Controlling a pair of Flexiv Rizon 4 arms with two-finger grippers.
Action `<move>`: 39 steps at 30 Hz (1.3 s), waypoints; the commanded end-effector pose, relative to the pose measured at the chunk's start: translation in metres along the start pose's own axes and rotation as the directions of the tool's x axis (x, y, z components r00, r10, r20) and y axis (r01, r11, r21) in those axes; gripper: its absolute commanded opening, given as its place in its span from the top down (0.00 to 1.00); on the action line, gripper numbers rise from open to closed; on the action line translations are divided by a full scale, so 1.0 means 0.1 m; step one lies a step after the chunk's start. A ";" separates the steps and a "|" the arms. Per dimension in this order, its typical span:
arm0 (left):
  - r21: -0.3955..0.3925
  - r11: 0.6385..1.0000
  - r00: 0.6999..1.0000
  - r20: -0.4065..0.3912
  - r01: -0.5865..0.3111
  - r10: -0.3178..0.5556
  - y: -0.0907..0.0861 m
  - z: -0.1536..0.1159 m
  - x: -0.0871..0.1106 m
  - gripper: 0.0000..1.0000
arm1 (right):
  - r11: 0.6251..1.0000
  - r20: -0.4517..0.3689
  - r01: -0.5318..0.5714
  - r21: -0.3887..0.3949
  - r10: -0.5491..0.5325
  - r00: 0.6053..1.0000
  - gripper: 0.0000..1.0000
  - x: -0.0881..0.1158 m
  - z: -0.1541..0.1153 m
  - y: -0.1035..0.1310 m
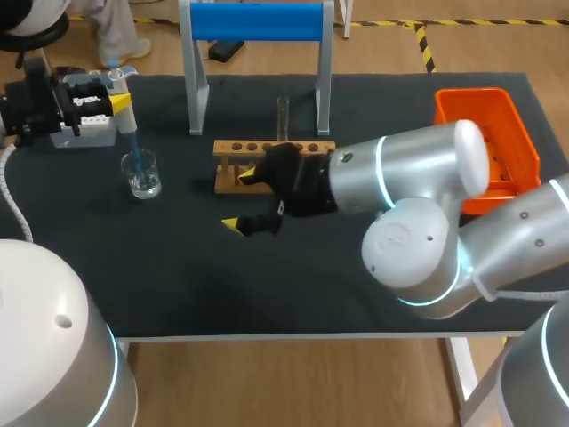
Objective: Invert the test tube, pick up the pipette, mount the tip to pipette, aspirate from beaker and dispense into the tube, eject the tip, return the pipette, and cap with the stopper.
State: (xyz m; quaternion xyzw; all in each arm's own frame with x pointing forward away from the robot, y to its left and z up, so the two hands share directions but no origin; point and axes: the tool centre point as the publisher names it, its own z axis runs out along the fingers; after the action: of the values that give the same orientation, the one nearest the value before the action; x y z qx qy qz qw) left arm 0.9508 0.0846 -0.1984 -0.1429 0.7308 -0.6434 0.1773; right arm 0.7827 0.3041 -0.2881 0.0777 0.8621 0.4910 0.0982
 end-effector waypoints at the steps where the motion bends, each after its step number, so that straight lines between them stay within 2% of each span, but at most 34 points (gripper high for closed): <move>1: 0.002 1.000 1.000 0.001 -0.001 0.001 0.00 0.00 0.00 1.00 | 0.999 -0.079 0.037 0.033 -0.035 0.996 0.00 -0.08 -0.44 0.19; 6: 0.002 1.000 1.000 0.001 -0.001 0.001 0.00 0.00 0.00 1.00 | 0.997 -0.124 0.069 0.023 -0.066 0.990 0.00 -0.07 -0.69 0.41; 10: 0.002 1.000 1.000 0.001 -0.001 0.001 0.00 0.00 0.00 1.00 | 0.998 -0.188 0.052 -0.020 -0.055 0.981 0.00 -0.11 -0.89 0.63; 13: 0.002 1.000 1.000 0.001 -0.001 0.001 0.00 0.00 0.00 1.00 | 0.998 -0.237 0.040 -0.057 -0.053 0.970 0.00 -0.17 -1.02 0.81; 18: 0.002 1.000 1.000 0.001 -0.001 0.001 0.00 0.00 0.00 1.00 | 0.994 -0.242 0.093 -0.061 -0.105 0.965 0.00 -0.37 -1.10 1.04; 26: 0.002 1.000 1.000 0.001 -0.001 0.001 0.00 0.00 0.00 1.00 | 0.986 -0.301 0.113 -0.122 -0.145 0.943 0.00 -0.70 -1.04 1.30; 32: 0.002 1.000 1.000 0.001 -0.001 0.001 0.00 0.00 0.00 1.00 | 0.979 -0.339 0.111 -0.170 -0.164 0.926 0.00 -0.95 -0.87 1.48; 35: 0.002 1.000 1.000 0.001 -0.001 0.001 0.00 0.00 0.00 1.00 | 0.972 -0.399 0.110 -0.206 -0.186 0.898 0.00 -1.05 -0.79 1.56; 39: 0.002 1.000 1.000 0.001 -0.001 0.001 0.00 0.00 0.00 1.00 | 0.971 -0.418 0.115 -0.211 -0.196 0.887 0.00 -1.20 -0.66 1.67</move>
State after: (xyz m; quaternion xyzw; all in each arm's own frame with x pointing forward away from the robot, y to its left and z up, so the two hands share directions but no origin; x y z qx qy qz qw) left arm 0.9508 0.0847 -0.1983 -0.1430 0.7309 -0.6433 0.1772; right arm 0.8721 0.2874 -0.0973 -0.0457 0.8177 0.5721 0.0445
